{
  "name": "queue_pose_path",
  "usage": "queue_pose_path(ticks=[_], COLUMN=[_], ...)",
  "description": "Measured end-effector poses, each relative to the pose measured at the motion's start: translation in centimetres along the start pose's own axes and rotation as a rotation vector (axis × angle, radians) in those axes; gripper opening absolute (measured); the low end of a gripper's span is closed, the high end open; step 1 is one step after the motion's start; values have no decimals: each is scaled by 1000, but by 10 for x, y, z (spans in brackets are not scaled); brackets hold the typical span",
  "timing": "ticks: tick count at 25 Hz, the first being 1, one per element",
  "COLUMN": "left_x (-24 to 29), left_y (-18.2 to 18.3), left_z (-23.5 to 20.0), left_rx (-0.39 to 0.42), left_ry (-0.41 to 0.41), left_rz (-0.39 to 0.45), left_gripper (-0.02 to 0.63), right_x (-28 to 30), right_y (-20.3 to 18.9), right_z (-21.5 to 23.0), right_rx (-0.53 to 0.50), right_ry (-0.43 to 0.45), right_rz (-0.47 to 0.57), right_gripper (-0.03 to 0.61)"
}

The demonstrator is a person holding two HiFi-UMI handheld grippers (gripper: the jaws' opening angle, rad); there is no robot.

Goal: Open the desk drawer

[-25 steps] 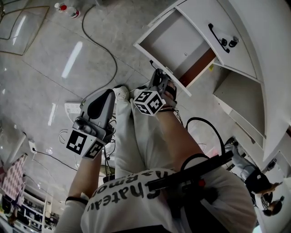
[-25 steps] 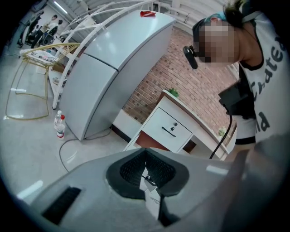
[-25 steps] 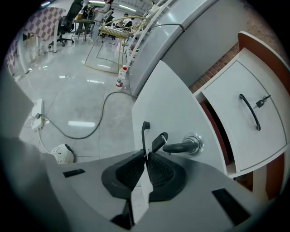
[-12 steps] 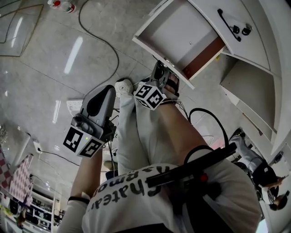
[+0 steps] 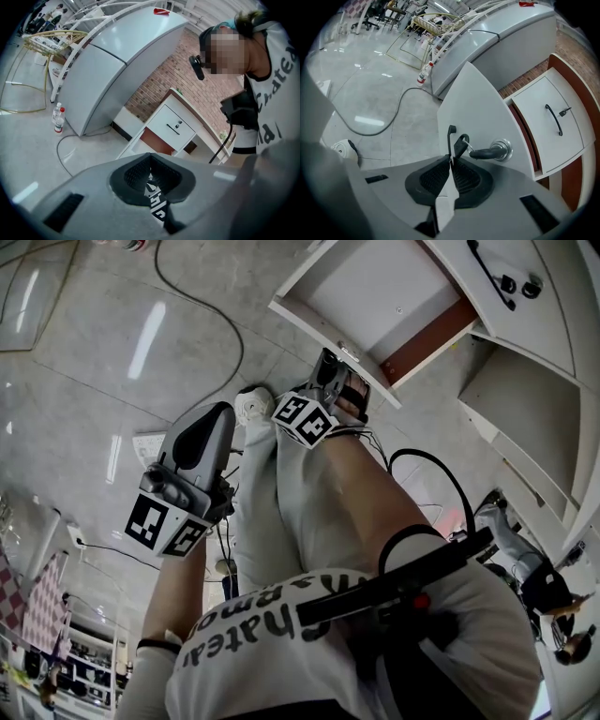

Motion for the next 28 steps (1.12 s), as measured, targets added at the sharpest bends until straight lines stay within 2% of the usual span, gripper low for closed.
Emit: queue_pose_path(ticks=[8, 14, 17, 21, 28], left_x=[-9, -9, -11, -12, -19], left_y=[-13, -14, -14, -4, 42], left_z=[-9, -10, -9, 4, 49], left_rx=[-1, 15, 0, -16, 49], left_ry=[-26, -22, -4, 35, 72], left_rz=[-7, -10, -8, -5, -37], left_gripper=[15, 15, 15, 15, 15], right_x=[8, 12, 11, -3, -47], right_y=[0, -1, 1, 6, 12], right_z=[-19, -23, -24, -18, 7], right_rx=[-21, 1, -3, 85, 174], right_ry=[-26, -35, 4, 92, 225], right_rz=[-17, -27, -58, -118, -171], right_gripper=[28, 28, 37, 38, 38])
Point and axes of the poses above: the fingertips, and each gripper's own axes: x forward along the fingers, z to its right, y out of its top, the point moved 5 cm from there along -x, backward along the fingers, and after that the axes turned 6 degrees about -x, right-handed, at the moved point
